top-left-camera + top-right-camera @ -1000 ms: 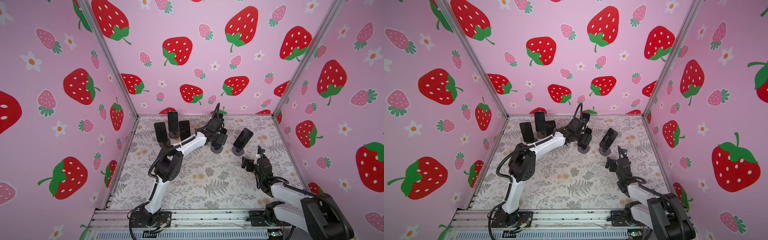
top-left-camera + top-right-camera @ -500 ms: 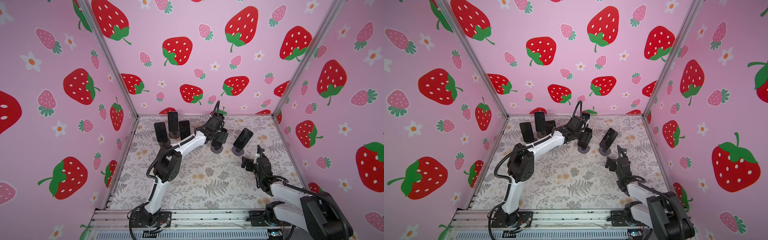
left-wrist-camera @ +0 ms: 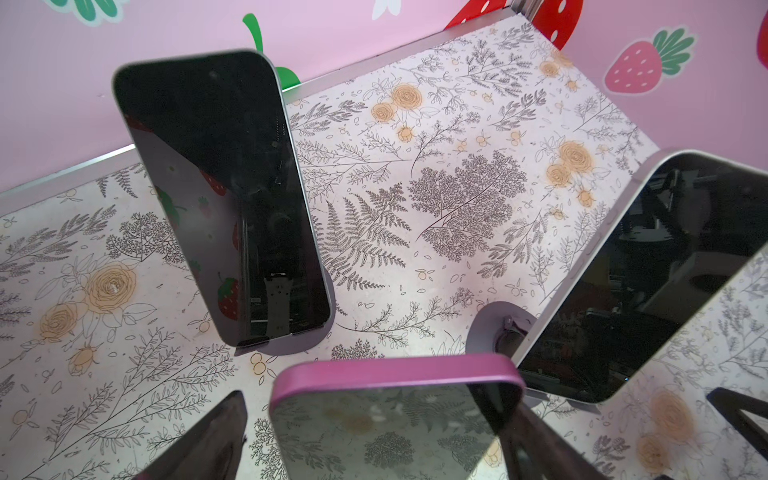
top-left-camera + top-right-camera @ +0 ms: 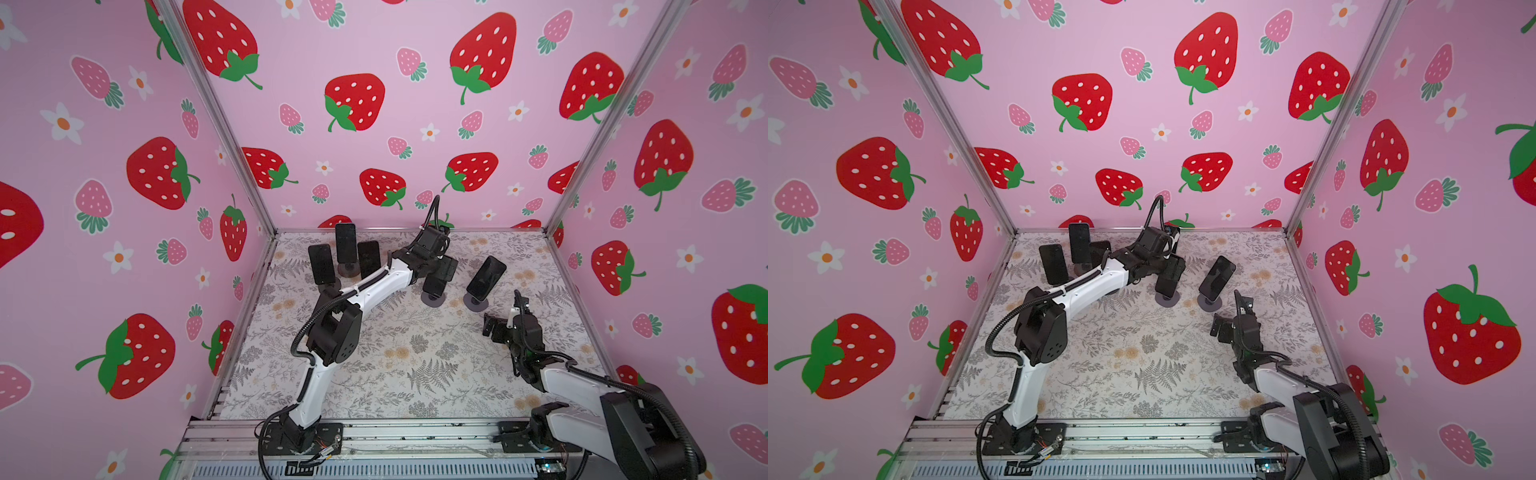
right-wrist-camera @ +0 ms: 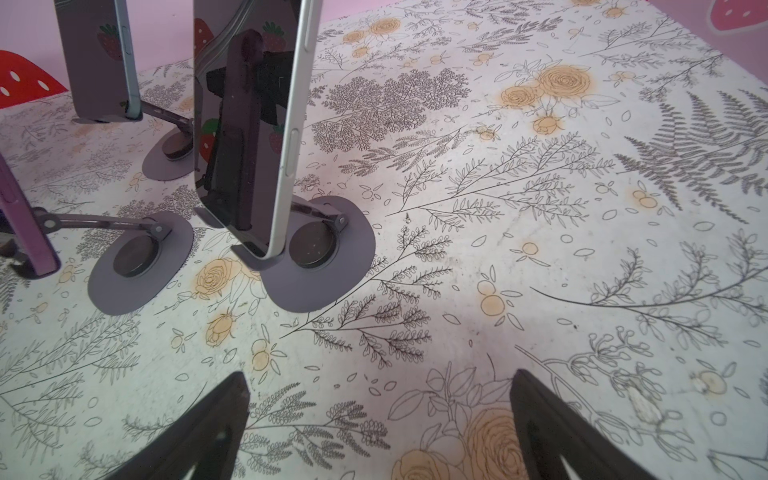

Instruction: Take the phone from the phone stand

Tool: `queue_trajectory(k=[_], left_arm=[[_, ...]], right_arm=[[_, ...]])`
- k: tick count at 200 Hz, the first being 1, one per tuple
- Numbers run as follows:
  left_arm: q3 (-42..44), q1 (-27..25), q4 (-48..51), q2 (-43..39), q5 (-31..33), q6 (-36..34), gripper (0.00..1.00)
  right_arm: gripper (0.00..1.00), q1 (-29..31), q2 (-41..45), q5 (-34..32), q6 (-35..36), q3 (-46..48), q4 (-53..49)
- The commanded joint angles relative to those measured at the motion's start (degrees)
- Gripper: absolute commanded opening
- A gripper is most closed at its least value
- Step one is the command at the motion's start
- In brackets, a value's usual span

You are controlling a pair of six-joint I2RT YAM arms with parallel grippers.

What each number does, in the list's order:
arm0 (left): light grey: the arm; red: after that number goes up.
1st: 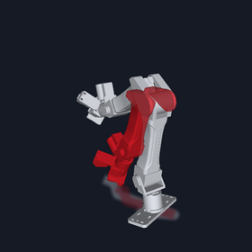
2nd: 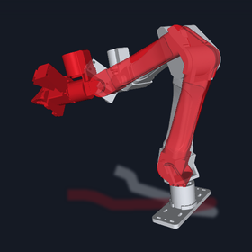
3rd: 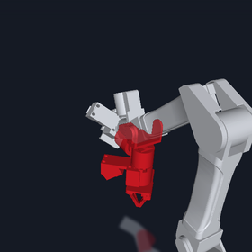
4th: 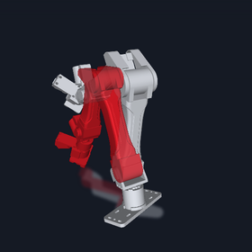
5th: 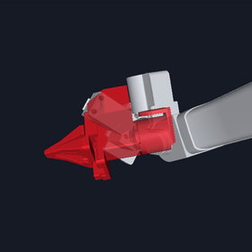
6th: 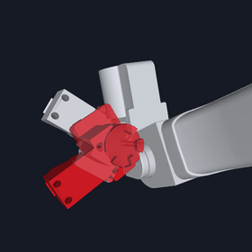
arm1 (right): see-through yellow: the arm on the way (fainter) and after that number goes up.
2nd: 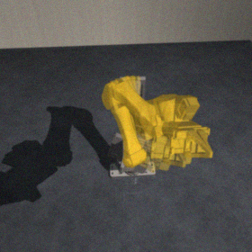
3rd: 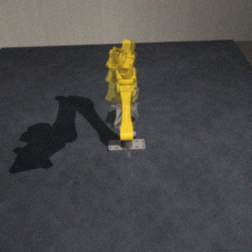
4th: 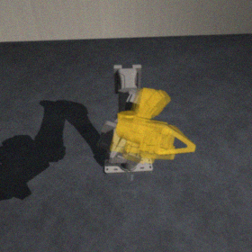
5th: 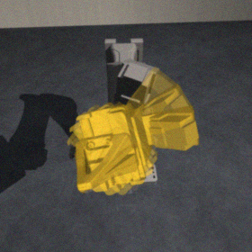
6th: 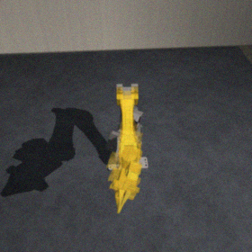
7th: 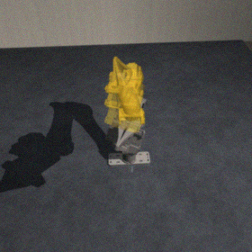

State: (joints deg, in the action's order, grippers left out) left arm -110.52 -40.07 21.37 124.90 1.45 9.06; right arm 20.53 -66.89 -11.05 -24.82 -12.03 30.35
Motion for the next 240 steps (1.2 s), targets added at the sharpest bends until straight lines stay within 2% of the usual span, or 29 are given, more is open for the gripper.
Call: queue_trajectory(k=[1,107,179,240], left_arm=[[-2.72,-0.07,1.72,0.68,-0.1,2.63,0.92],[-3.57,-0.45,2.98,1.92,0.74,3.94,0.92],[-3.83,-0.68,2.18,2.21,-1.45,3.07,0.95],[-4.37,-0.71,2.61,2.35,-0.75,1.93,0.89]], right_arm=[[1.0,0.36,-0.17,-0.73,-0.58,-1.15,-0.34],[1.0,0.38,-0.74,-0.9,-0.64,-1.41,-0.55],[1.0,0.47,-1.04,-0.74,-0.41,-1.68,-0.5],[1.0,0.52,-1.22,-0.82,-0.41,-1.8,-0.55]])
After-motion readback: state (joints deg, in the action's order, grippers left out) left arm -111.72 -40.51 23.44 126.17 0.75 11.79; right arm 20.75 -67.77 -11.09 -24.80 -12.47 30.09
